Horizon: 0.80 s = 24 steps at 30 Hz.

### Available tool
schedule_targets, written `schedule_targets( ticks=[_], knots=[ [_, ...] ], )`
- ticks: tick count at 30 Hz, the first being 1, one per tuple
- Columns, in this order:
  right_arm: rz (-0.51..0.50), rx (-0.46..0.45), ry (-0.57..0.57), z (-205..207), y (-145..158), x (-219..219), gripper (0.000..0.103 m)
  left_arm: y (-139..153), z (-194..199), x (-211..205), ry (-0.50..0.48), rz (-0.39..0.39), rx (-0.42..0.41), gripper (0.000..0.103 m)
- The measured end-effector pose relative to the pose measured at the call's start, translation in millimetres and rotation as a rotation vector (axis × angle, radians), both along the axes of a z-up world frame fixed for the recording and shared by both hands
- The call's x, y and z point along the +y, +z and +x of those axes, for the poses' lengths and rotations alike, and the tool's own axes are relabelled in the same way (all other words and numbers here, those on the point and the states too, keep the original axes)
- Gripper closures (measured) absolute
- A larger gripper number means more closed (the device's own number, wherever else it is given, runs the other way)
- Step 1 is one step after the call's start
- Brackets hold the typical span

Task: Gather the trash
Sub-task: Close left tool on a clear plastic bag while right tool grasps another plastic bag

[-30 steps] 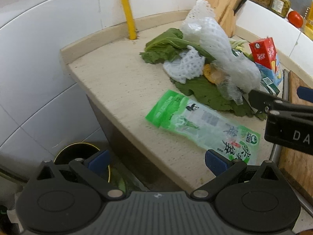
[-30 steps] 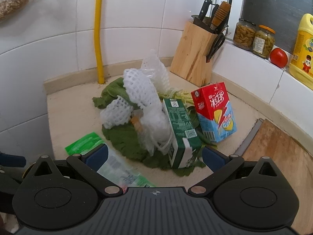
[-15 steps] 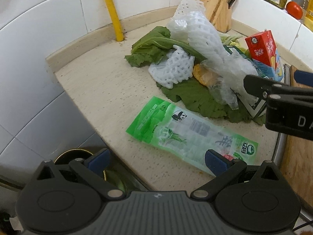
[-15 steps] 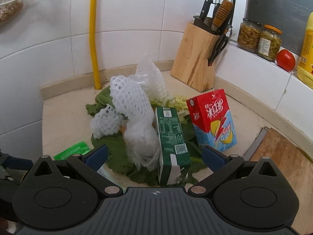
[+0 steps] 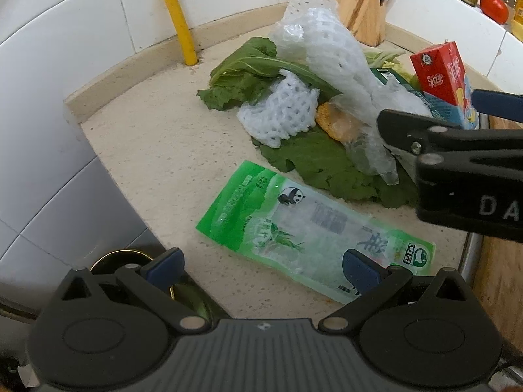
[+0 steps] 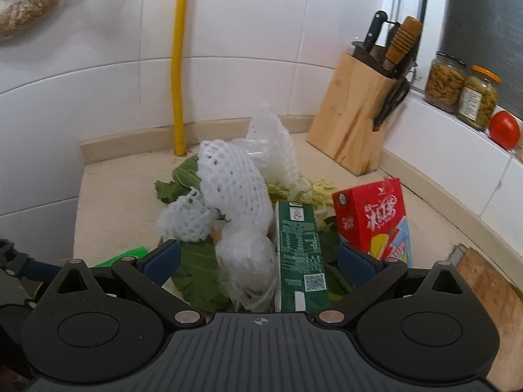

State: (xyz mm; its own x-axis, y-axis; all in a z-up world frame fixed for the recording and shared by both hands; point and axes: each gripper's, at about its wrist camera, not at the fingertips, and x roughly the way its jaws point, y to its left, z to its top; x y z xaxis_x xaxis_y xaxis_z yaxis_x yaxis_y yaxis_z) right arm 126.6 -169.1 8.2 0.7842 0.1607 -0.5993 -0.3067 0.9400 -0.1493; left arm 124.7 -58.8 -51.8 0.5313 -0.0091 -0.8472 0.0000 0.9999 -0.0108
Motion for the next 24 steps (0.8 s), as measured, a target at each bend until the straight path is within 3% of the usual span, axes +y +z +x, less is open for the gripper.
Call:
schedule_targets(
  ticks=[4,8,14,24],
  knots=[
    [-0.001,0.021,0.018,3.6,-2.9,0.9,0.004,0.2,1.2,-3.4,-0.012,0.004,0.004,0.004],
    [0.008,0.065,0.023,8.2,-6.8,0.4,0.021,-0.3,2.4,-6.1,-0.023,0.003,0.011,0.005],
    [0.044,0.126,0.016,12.9,-11.0,-6.4,0.040,-2.1,1.5,-12.6,-0.054,0.003,0.010,0.013],
    [0.047,0.130,0.009,16.3,-11.3,-10.6,0.046,-2.3,-0.3,-20.7,-0.090,0.015,-0.009,0.029]
  ],
)
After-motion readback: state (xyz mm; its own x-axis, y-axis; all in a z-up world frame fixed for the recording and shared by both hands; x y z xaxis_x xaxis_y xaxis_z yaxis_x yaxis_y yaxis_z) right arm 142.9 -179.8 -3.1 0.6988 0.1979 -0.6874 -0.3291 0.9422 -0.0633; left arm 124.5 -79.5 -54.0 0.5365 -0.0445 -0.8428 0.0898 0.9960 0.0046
